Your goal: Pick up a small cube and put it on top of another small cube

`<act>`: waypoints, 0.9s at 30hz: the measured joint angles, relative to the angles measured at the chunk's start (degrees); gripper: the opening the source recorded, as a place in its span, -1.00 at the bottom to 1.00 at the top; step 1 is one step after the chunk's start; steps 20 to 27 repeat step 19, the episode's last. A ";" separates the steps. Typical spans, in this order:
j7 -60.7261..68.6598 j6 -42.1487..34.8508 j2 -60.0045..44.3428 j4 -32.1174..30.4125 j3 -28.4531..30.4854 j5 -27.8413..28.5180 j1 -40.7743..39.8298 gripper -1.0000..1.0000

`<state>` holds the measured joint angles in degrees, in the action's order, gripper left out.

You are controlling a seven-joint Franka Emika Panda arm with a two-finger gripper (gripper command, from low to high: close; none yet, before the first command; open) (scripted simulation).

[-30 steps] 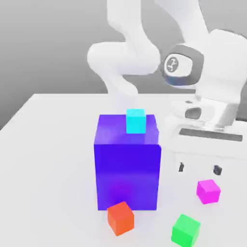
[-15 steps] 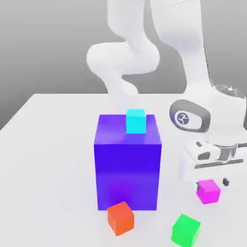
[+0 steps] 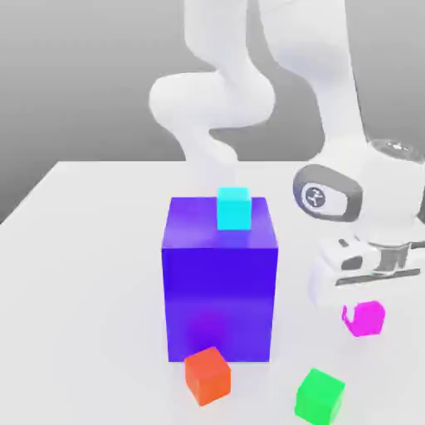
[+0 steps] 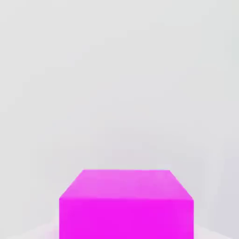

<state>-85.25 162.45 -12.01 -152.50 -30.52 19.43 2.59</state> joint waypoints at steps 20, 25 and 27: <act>-23.37 -7.12 -6.59 14.44 12.33 -5.70 -4.58 1.00; -23.37 -7.12 -6.59 14.44 12.33 -5.70 -4.58 1.00; -23.37 -7.12 -6.59 14.44 12.33 -5.70 -4.58 1.00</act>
